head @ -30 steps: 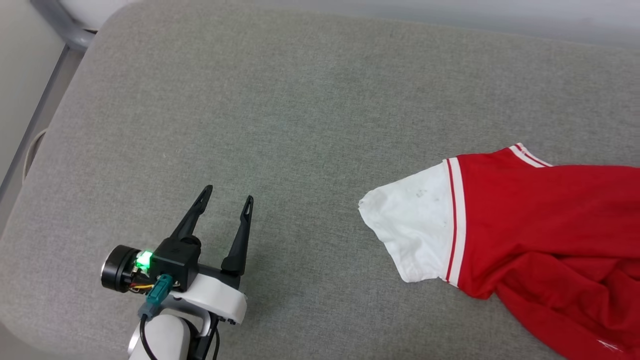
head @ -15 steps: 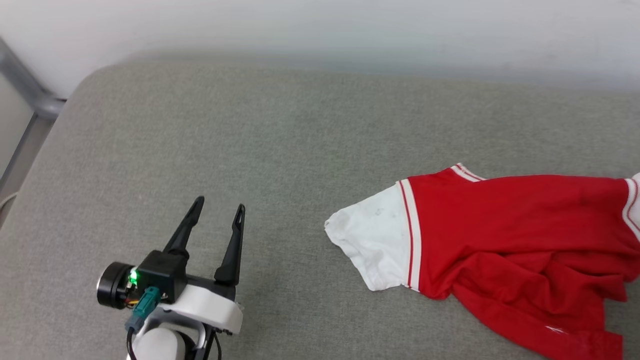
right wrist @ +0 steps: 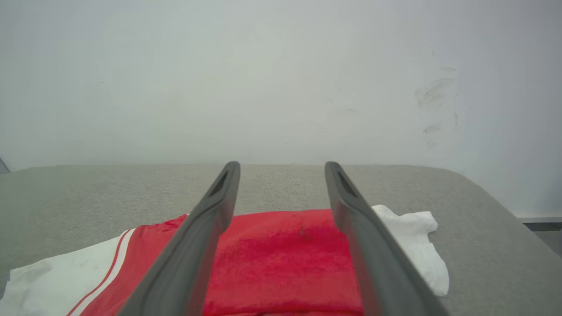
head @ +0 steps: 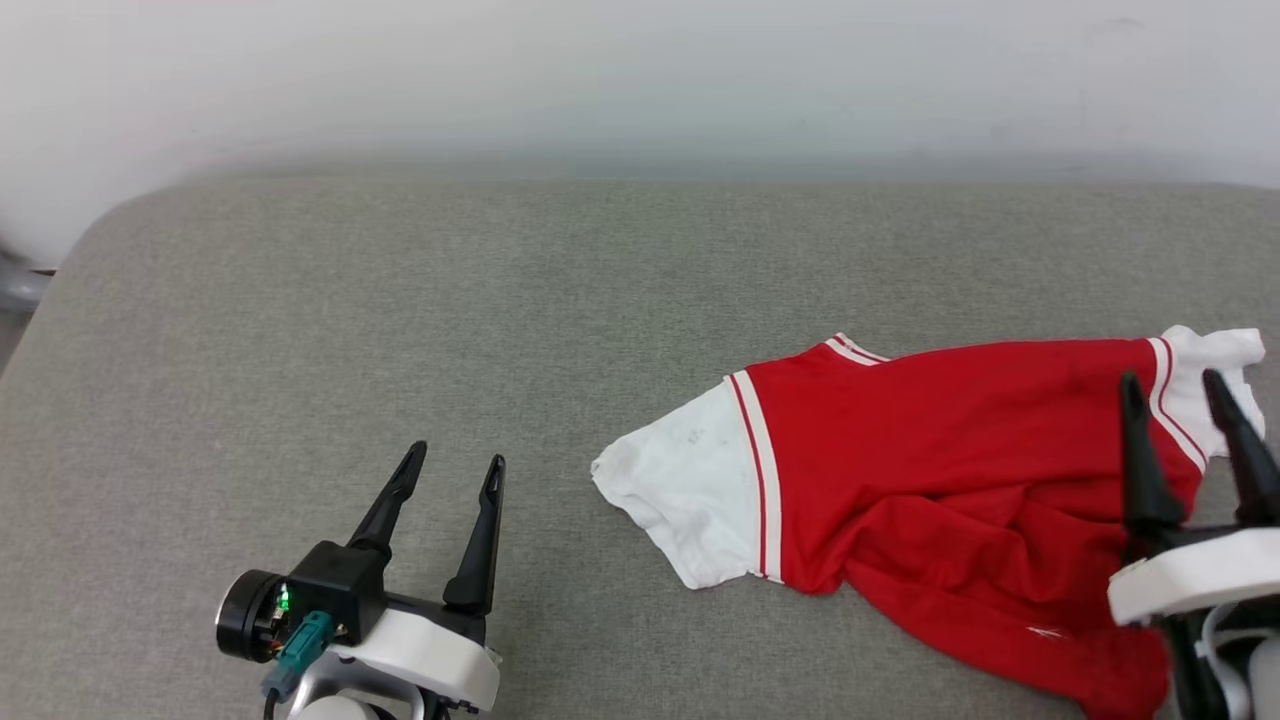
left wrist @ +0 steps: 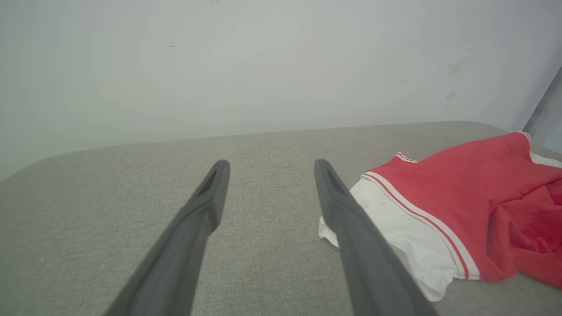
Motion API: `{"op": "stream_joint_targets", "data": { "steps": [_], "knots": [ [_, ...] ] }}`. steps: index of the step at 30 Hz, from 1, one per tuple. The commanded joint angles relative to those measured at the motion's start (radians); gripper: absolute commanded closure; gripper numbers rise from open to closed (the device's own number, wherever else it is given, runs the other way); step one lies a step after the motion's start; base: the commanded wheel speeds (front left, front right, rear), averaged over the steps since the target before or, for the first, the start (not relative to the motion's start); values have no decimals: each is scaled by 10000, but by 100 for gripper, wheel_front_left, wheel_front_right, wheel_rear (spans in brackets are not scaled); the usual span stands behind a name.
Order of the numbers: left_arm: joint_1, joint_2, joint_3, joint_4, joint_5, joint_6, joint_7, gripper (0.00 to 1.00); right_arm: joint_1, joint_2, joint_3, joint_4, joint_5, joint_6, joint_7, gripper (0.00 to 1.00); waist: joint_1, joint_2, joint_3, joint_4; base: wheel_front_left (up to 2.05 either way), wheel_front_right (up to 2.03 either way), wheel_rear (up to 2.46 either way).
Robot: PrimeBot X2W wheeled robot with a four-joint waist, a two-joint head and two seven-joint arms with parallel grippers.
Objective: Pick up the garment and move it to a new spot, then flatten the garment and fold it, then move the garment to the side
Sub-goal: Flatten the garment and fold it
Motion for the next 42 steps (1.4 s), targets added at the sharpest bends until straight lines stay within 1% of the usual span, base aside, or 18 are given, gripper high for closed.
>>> {"op": "stream_joint_targets", "data": {
  "steps": [1, 7, 11, 14, 16, 17, 18, 19, 20, 21, 23, 24, 25, 32, 39, 40, 41, 42],
  "knots": [
    [120, -1, 71, -47, -67, -15, -26, 0, 355, 250, 126, -238, 124, -11, -130, 0, 1, 0, 15, -106, 0, 0, 0],
    [49, 12, 92, -29, 8, -32, -26, 0, 891, 712, 423, -878, 292, -9, -293, 0, 1, 0, 179, -398, 0, 0, 0],
    [-221, 72, 17, 140, 20, -42, -26, 0, 947, 773, 588, -1118, 297, -9, -200, 0, 1, 0, 339, -574, 0, 0, 0],
    [-672, 203, -151, 327, 72, -46, 320, 0, 901, 749, 645, -1354, 272, -9, -114, 0, 1, 0, 516, -738, 0, 0, 0],
    [-1159, 218, -305, 564, -153, -50, 1459, 0, 900, 729, 625, -1586, 214, -9, -23, 0, 1, 0, 726, -870, 0, 0, 0],
    [-1159, 218, -305, 564, -153, -50, 1459, 0, 900, 729, 625, -1586, 214, -9, -23, 0, 1, 0, 726, -870, 0, 0, 0],
    [-1373, 285, -409, 613, -200, -57, 1982, 0, 903, 727, 622, -1656, 194, -9, 1, 0, 1, 0, 795, -906, 0, 0, 0],
    [-1739, 419, -685, 738, -354, -62, 3092, 0, 890, 725, 617, -1773, 146, -9, 5, 0, 1, 0, 932, -972, 0, 0, 0],
    [-1911, 488, -863, 783, -432, -68, 3659, 0, 882, 738, 618, -1821, 141, -9, 8, 0, 1, 0, 1001, -1007, 0, 0, 0],
    [-1911, 488, -863, 783, -432, -68, 3659, 0, 882, 738, 618, -1821, 141, -9, 8, 0, 1, 0, 1001, -1007, 0, 0, 0],
    [-2210, 657, -1175, 820, -574, -69, 4681, 0, 855, 770, 641, -1913, 116, -9, 11, 0, 1, 0, 1141, -1072, 0, 0, 0],
    [-2484, 812, -1384, 808, -651, -74, 5472, 0, 828, 816, 691, -1956, 54, -9, 22, 0, 1, 0, 1277, -1140, 0, 0, 0],
    [-2484, 812, -1384, 808, -651, -74, 5472, 0, 828, 816, 691, -1956, 54, -9, 22, 0, 1, 0, 1277, -1140, 0, 0, 0],
    [-3079, 1043, -1751, 1070, -450, -45, 6831, 0, 680, 984, 871, -2006, -42, -9, -64, 0, 1, 0, 1770, -1349, 0, 0, 0],
    [-3181, 1171, -1882, 1843, -241, 138, 7004, 0, 584, 1066, 920, -1921, -89, -9, -202, 0, 1, 0, 2076, -1443, 0, 0, 0],
    [-3113, 1160, -1924, 2000, -279, 130, 7085, 9, 579, 1069, 916, -1903, -92, -9, -220, 0, 1, 0, 2093, -1443, 0, 0, 0],
    [-3036, 1123, -1976, 2158, -398, 107, 7201, 39, 573, 1071, 909, -1887, -102, -9, -229, 0, 1, 0, 2099, -1439, 0, 0, 0],
    [-2961, 1115, -2062, 2254, -453, 73, 7275, 100, 572, 1072, 904, -1870, -114, -9, -240, 0, 1, 0, 2095, -1432, 0, 0, 0]
  ]
}}
